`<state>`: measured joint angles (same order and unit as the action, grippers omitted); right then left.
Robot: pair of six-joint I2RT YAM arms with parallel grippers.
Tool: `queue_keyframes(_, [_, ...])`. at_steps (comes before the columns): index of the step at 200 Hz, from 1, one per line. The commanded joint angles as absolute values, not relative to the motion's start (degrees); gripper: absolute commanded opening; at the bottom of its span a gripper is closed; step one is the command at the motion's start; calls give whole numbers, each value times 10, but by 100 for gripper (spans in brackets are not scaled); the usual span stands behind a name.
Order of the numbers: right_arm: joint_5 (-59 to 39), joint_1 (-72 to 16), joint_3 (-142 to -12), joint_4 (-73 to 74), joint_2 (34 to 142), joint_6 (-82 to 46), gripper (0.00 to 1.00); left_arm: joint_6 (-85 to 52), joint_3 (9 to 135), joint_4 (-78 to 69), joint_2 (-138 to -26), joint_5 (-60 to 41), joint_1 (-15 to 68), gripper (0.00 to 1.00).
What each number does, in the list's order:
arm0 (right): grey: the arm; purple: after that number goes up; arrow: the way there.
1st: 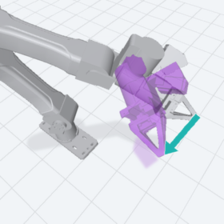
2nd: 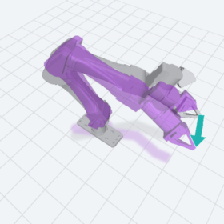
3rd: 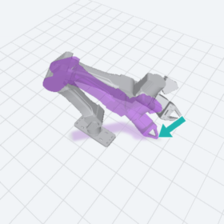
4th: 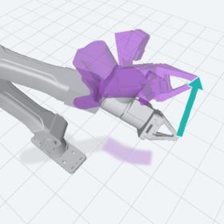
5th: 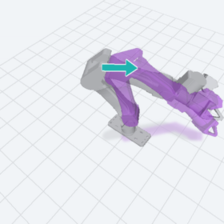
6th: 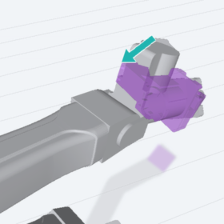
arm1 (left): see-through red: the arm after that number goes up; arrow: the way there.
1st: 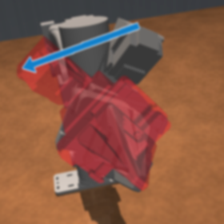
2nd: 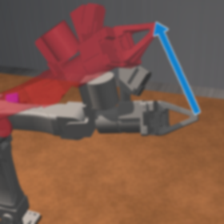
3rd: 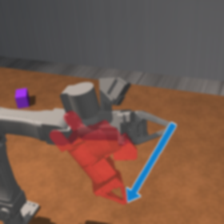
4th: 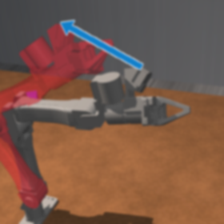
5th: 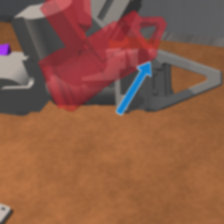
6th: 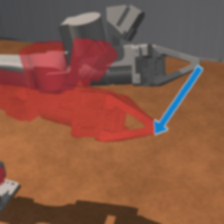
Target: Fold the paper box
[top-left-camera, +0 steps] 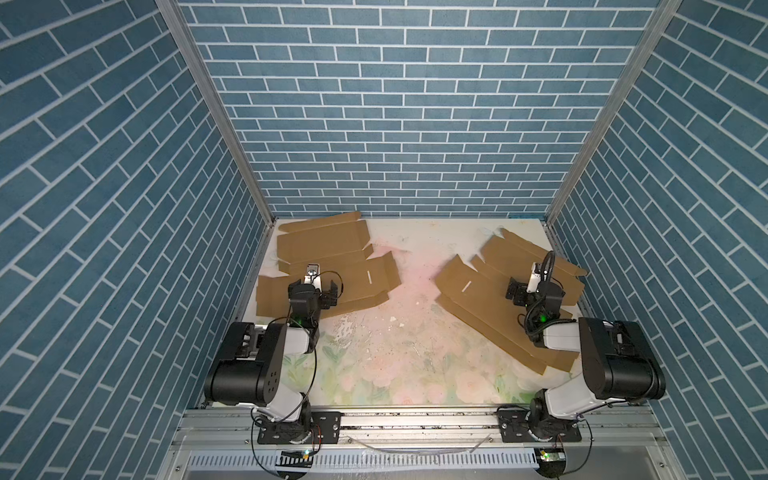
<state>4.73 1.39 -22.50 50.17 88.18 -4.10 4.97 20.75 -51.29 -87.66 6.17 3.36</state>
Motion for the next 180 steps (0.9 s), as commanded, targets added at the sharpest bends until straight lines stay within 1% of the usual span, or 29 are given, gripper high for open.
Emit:
queue_keyframes(1, [47,11,-218,508,881,-22,99,55,216,-509,-878,38,28,100])
queue_keyframes(180, [47,11,-218,508,882,-22,99,47,220,-502,-879,39,23,99])
